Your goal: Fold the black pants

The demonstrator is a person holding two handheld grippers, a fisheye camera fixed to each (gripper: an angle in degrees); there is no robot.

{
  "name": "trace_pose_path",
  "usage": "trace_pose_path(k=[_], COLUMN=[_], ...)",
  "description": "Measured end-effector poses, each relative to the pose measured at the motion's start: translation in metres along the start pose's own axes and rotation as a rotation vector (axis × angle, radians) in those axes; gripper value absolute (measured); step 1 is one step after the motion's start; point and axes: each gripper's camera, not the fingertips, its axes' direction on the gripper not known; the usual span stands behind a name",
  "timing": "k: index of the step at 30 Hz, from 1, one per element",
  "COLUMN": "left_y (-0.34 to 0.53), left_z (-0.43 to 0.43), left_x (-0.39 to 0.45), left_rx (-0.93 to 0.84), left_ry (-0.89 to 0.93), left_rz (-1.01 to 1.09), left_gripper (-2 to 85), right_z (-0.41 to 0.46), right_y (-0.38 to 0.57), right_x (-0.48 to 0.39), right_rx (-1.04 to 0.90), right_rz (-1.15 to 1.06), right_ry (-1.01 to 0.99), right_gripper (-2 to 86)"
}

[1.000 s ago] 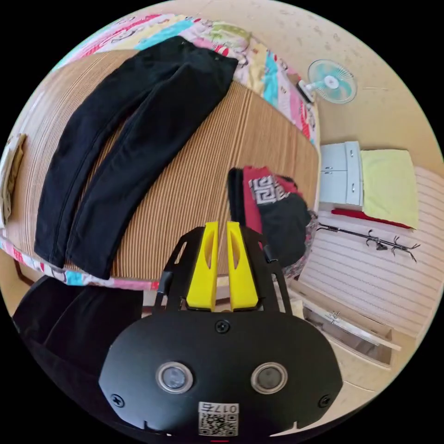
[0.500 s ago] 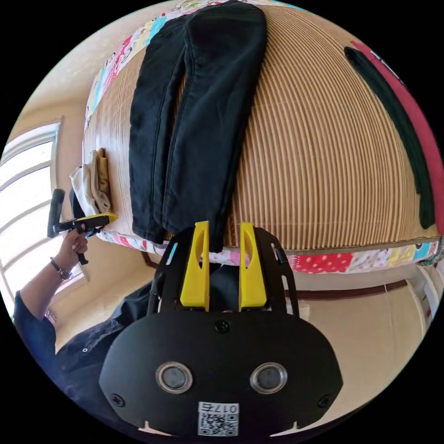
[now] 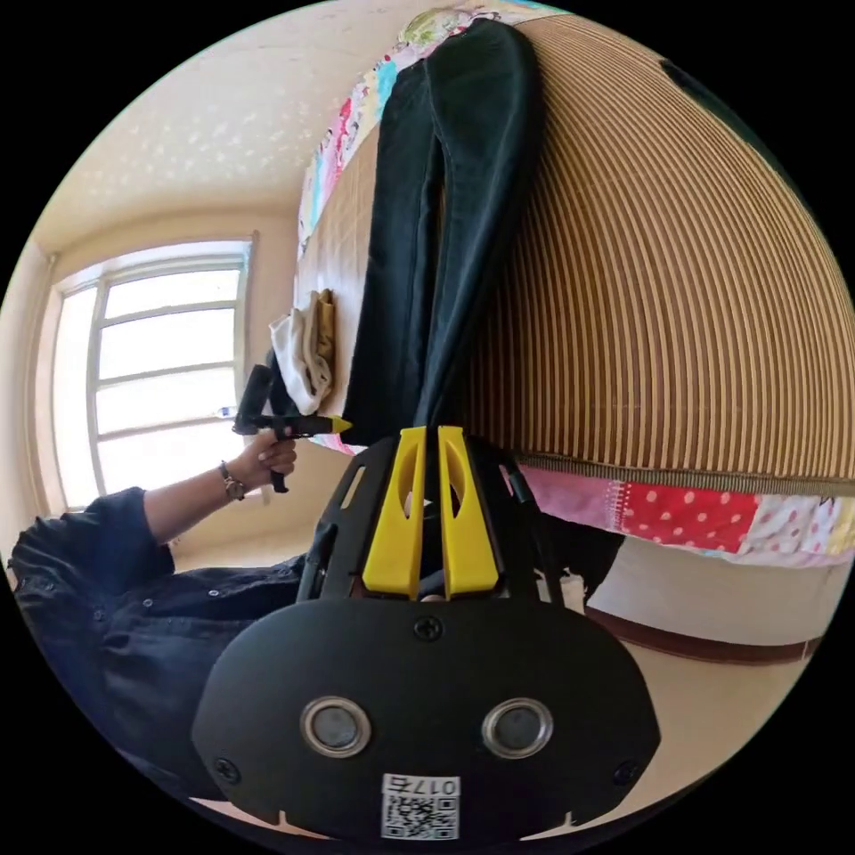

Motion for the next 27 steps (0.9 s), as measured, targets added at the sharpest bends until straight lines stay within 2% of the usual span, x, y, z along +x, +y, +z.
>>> trace_pose_path(k=[2, 4, 6, 8, 10, 13, 15, 20, 24, 27], left_y=[0.030, 0.064, 0.107, 0.137, 0.162, 0.186, 0.184, 0.133, 0.119, 0.115], left_z=[-0.009, -0.019, -0.021, -0.024, -0.031, -0.054, -0.074, -0.065, -0.038, -0.017], left_x=[-0.012, -0.023, -0.040, -0.056, -0.059, -0.033, 0.007, 0.104, 0.215, 0.255], left_rx=[0.074, 0.172, 0.235, 0.298, 0.388, 0.450, 0.468, 0.293, 0.183, 0.088], left_ry=[0.172, 0.116, 0.012, 0.021, 0.070, -0.119, -0.298, -0.212, -0.278, -0.427], left_rz=[-0.037, -0.126, -0.319, -0.516, -0.637, -0.710, -0.622, -0.141, 0.144, 0.171], left_gripper=[2.3, 2.3, 3.2, 4.0, 5.4, 7.6, 8.7, 10.0, 10.3, 13.2], right_z=[-0.048, -0.079, -0.111, -0.145, -0.162, -0.187, -0.198, -0.223, -0.223, -0.220], right_y=[0.043, 0.076, 0.103, 0.131, 0.147, 0.167, 0.178, 0.198, 0.194, 0.191], right_x=[0.034, 0.065, 0.094, 0.116, 0.118, 0.106, 0.093, 0.037, 0.002, -0.025], right_rx=[0.094, 0.150, 0.208, 0.247, 0.233, 0.225, 0.221, 0.195, 0.131, 0.071], right_rz=[0.093, 0.226, 0.354, 0.471, 0.457, 0.366, 0.307, 0.102, -0.048, -0.203], right_ry=[-0.086, -0.002, 0.018, 0.018, 0.033, -0.010, -0.026, -0.080, -0.151, -0.153], right_gripper=[3.2, 3.1, 3.0, 2.9, 2.9, 3.0, 3.0, 3.1, 3.1, 3.0])
